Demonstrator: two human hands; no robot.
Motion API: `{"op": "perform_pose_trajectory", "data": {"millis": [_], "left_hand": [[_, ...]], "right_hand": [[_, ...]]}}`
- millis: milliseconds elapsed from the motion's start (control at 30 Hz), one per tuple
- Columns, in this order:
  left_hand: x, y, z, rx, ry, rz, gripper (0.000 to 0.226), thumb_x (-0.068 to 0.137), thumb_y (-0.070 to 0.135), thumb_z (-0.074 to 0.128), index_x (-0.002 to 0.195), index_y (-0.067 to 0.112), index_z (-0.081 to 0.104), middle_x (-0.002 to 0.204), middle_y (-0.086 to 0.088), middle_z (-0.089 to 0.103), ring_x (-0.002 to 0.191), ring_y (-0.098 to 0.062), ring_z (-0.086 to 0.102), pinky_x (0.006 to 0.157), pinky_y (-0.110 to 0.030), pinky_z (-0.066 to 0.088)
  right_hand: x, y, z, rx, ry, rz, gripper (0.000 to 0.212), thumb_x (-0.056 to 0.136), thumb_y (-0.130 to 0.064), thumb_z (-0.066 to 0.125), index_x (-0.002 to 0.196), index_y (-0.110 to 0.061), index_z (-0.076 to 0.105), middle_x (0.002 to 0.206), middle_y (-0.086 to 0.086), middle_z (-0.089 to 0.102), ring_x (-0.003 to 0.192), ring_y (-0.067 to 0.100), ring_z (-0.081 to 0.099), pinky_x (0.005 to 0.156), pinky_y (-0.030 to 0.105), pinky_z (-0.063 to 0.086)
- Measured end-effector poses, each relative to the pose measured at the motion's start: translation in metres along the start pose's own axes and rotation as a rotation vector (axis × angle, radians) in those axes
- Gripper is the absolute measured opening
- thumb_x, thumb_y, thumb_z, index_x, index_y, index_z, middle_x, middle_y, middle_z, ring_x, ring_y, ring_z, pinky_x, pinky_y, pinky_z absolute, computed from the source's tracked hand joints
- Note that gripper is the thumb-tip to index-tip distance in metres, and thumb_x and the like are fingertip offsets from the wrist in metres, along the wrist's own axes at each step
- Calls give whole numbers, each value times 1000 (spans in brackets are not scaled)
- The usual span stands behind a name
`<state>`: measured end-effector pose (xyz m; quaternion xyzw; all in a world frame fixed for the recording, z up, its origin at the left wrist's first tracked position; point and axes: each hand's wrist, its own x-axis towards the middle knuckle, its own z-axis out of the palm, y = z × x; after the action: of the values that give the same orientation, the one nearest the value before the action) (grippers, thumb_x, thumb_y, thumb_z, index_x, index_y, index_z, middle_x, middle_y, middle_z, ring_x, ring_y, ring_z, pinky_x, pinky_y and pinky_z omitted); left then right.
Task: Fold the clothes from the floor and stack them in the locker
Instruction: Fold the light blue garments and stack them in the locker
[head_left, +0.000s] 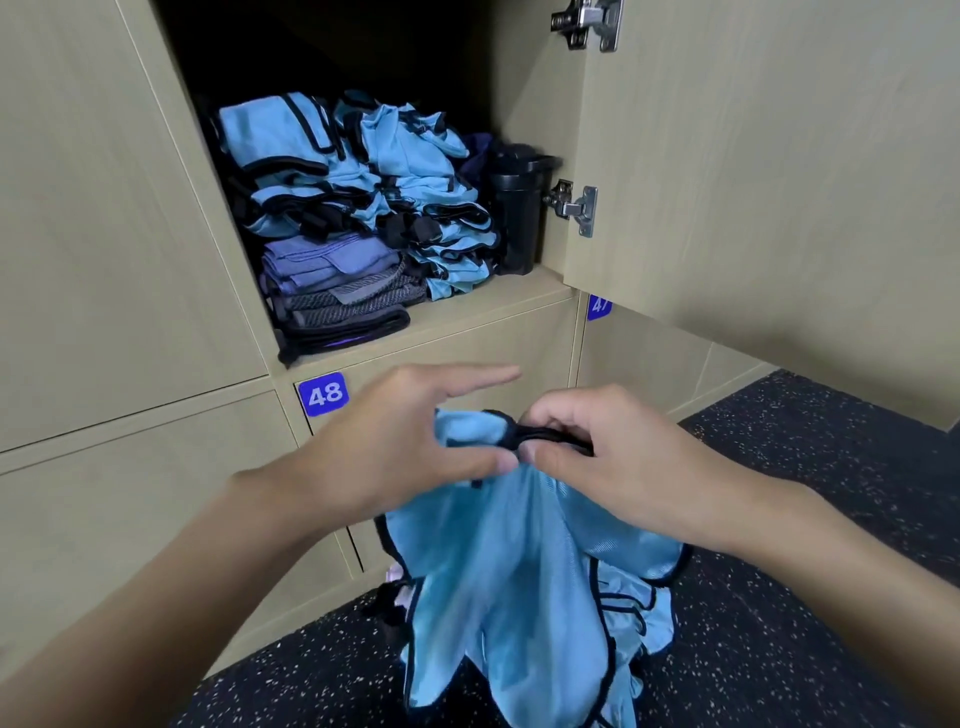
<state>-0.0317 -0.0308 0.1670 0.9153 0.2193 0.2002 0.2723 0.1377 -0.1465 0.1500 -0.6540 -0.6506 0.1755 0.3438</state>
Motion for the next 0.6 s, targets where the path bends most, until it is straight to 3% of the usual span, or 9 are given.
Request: {"op": "perform_pose_trajectory", "data": {"millis": [33,100,167,267,433,533,600], "left_hand": [[0,1,4,-55,-60,8,59,74,27,86,129,32,66,118,32,63,102,22,56,92,-4,41],[1,1,7,-186,-126,5,32,79,17,83,111,20,76,93,14,76,83,3,67,79,-17,53],[1,0,7,-203,-96,-5,7,85,16,78,85,10,74,73,-8,69,60,-12,59,58,-27,47],[3,-4,3,-95,-30,-36,27,91,19,71,70,7,61,65,-14,59,52,-12,48,49,-27,37],[6,-17,-6,187,97,-108,28,89,28,69,70,13,56,65,-4,57,57,-14,49,54,-27,39],[2,-8,-2,-13,47,-84,9,86,20,76,93,21,69,81,9,71,70,-2,65,68,-20,52],[0,2,7,-207,-72,-42,34,83,14,80,114,22,70,100,15,75,91,5,69,82,-11,51]], "right_hand": [[0,-1,0,4,1,-7,13,93,-15,63,82,-19,67,57,-14,52,55,1,43,54,17,33],[0,-1,0,11,7,-7,12,93,-14,63,83,-18,68,58,-13,53,56,1,43,55,18,34],[0,-1,-1,17,7,-6,11,93,-15,64,83,-16,68,56,-15,50,53,2,42,53,17,32],[0,-1,-3,50,18,22,10,93,-18,65,84,-17,69,58,-15,52,53,2,43,54,16,33],[-2,-2,-15,97,83,55,7,93,-16,66,89,-15,72,67,-10,63,57,-3,51,57,11,39],[-3,-7,-16,98,72,49,8,92,-14,66,88,-14,71,63,-11,59,52,-3,47,54,9,37],[-4,-11,-13,93,49,35,7,91,-14,67,86,-15,71,67,-5,63,56,-2,48,56,11,37]]}}
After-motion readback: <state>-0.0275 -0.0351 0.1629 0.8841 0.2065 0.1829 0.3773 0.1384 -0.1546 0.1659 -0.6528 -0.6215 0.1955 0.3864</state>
